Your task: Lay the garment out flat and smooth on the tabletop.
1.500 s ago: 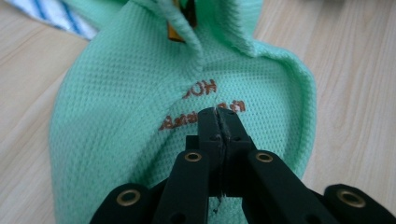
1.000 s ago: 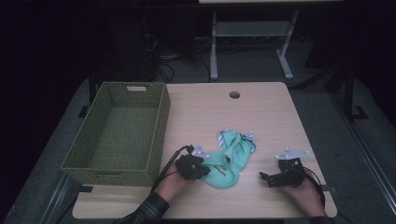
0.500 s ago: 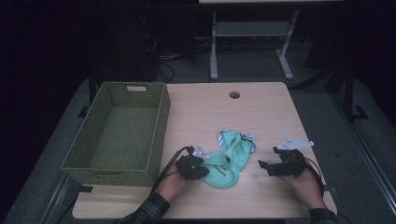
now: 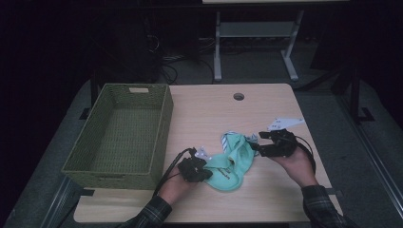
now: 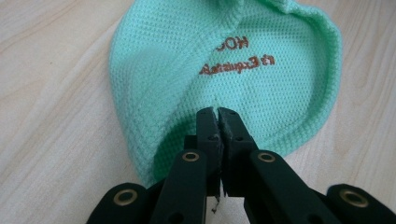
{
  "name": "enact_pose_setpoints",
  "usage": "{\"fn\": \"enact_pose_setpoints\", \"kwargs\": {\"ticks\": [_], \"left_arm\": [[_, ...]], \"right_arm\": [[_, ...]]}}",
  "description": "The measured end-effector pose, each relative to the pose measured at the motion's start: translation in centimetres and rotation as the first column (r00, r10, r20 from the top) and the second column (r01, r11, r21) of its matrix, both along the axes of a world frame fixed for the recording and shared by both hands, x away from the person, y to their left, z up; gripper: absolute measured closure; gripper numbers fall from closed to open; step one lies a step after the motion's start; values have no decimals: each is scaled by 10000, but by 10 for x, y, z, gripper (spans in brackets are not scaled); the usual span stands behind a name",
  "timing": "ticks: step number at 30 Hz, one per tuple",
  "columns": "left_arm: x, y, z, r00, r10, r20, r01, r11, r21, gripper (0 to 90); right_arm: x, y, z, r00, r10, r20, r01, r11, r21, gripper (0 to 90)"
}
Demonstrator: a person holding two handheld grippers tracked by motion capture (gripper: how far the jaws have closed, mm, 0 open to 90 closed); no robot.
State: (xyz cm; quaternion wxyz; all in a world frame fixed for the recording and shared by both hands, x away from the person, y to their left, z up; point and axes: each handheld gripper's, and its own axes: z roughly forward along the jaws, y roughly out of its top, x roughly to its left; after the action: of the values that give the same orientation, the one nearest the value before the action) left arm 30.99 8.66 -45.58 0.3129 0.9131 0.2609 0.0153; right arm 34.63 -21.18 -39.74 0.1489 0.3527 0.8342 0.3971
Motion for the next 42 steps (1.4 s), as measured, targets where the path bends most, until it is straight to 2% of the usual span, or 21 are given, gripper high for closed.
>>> {"fn": "enact_pose_setpoints", "kwargs": {"ticks": [4, 12, 14, 16, 18, 22, 25, 33, 36, 39, 42], "left_arm": [[1, 0, 0, 10000, -50, -23, 51, 10000, 67, 874], [1, 1, 0, 9998, -12, -179, 11, 10000, -54, 874], [2, 2, 1, 9998, -147, -159, 149, 9998, 118, 874], [0, 1, 0, 9999, 33, -140, -34, 10000, -12, 874], [0, 1, 0, 10000, -52, -62, 53, 9999, 107, 874], [-1, 2, 0, 9998, 1, -182, 0, 10000, 17, 874], [-1, 1, -1, 9998, 93, -182, -95, 9999, -123, 874], [-1, 1, 0, 10000, -26, -79, 26, 10000, 42, 876], [-1, 2, 0, 9999, -13, -130, 13, 10000, 23, 876], [-1, 1, 0, 9998, 72, -192, -74, 9999, -97, 876], [-1, 2, 0, 9998, 8, -181, -9, 10000, -34, 876]], "right_arm": [[17, 12, 0, 9994, 314, -151, -314, 9995, -42, 482], [41, 36, -8, 9965, 647, -532, -654, 9978, -118, 618], [45, 42, -12, 9953, 740, -620, -755, 9969, -217, 634], [50, 47, -15, 9939, 818, -740, -846, 9957, -365, 646], [54, 54, -20, 9923, 832, -914, -871, 9954, -395, 652], [62, 62, -32, 9903, 818, -1127, -882, 9947, -528, 680], [66, 67, -39, 9890, 735, -1287, -827, 9943, -679, 688], [70, 76, -57, 9833, 766, -1651, -958, 9891, -1117, 730], [69, 78, -62, 9820, 808, -1709, -1031, 9867, -1254, 784], [69, 78, -63, 9794, 854, -1830, -1064, 9884, -1086, 878], [68, 80, -62, 9799, 819, -1820, -1048, 9872, -1204, 899]]}}
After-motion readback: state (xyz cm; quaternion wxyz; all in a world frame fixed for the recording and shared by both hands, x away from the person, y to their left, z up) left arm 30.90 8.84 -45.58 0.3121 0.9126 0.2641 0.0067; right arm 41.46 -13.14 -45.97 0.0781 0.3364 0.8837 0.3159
